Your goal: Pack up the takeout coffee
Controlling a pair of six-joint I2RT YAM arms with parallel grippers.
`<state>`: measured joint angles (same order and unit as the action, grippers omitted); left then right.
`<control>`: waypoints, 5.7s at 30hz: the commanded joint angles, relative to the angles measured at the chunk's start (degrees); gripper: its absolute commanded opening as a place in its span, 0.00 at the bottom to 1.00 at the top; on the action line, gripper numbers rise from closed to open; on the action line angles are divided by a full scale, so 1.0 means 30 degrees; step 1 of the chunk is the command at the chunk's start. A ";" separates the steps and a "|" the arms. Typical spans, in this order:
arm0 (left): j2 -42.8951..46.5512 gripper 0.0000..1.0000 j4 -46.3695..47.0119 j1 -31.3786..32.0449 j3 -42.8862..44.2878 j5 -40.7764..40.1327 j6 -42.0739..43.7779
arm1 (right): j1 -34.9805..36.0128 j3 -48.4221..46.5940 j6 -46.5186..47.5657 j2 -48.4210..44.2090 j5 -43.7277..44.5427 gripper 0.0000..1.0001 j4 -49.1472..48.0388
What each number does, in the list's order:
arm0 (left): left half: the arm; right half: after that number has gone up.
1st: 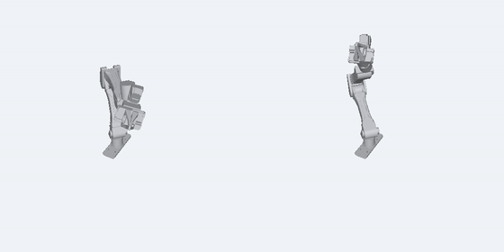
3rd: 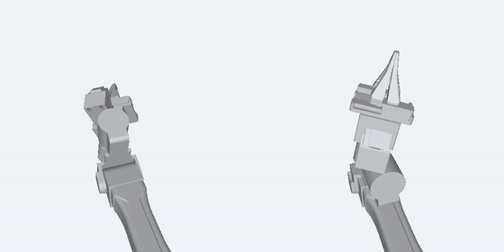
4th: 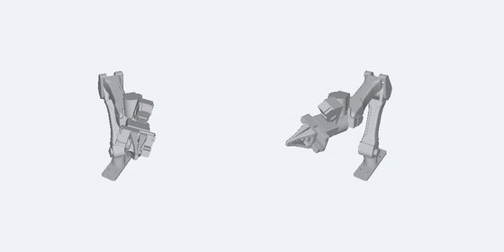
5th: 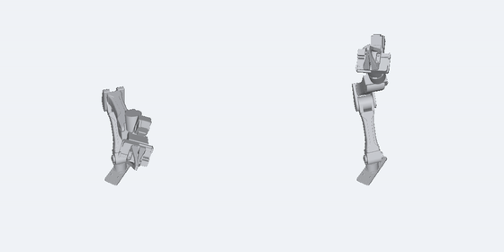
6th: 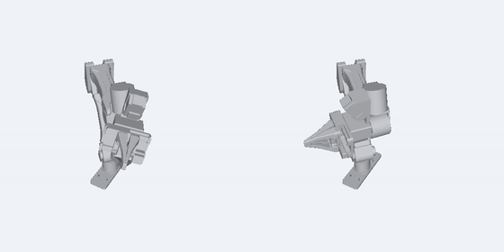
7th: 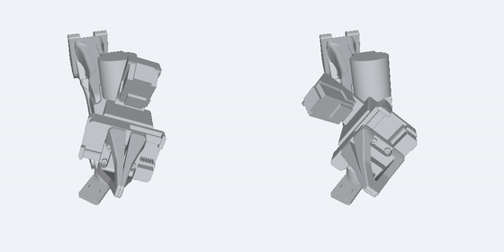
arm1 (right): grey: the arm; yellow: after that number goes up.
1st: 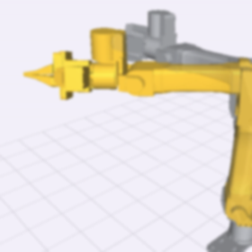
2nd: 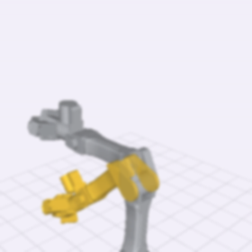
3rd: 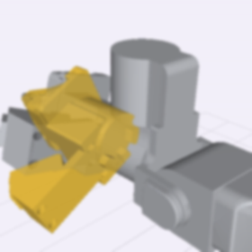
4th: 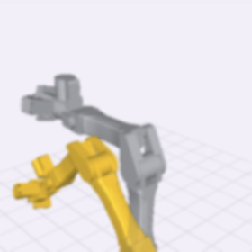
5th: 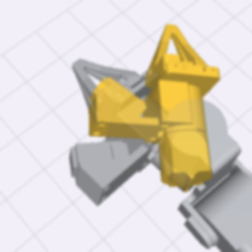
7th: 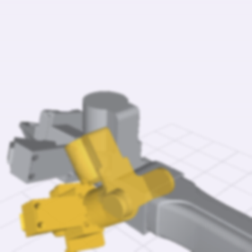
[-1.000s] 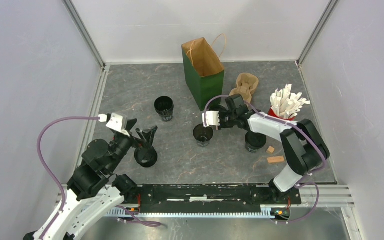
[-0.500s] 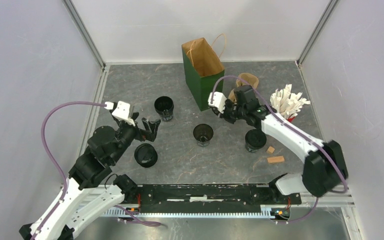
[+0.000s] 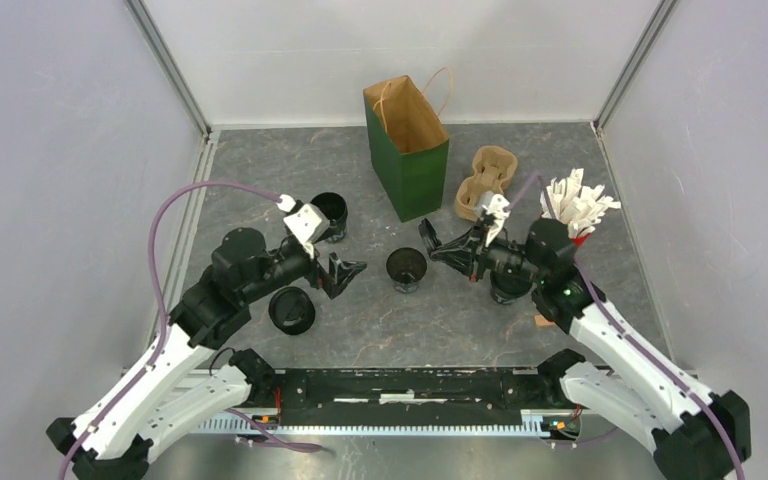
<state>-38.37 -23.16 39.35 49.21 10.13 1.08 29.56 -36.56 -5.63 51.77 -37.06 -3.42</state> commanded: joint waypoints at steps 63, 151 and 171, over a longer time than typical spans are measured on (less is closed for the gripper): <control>-0.5898 0.98 1.6053 0.2995 -0.3704 0.6145 0.7267 | 0.1593 0.6410 -1.6547 -0.0913 0.1497 0.10 -1.9119; -1.2142 0.81 -0.6226 0.3508 0.8634 -0.0215 0.5326 | 0.1848 0.1334 -0.1119 -0.8082 1.1834 0.98 0.2258; -2.0995 0.83 -1.1370 0.4402 1.5185 -0.0784 0.4954 | 0.1862 0.0789 0.0430 -0.9990 1.4129 0.98 0.4268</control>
<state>-99.70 -53.63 52.38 90.67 8.80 17.15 34.87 -31.07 -6.04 21.96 4.58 9.17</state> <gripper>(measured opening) 0.829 0.979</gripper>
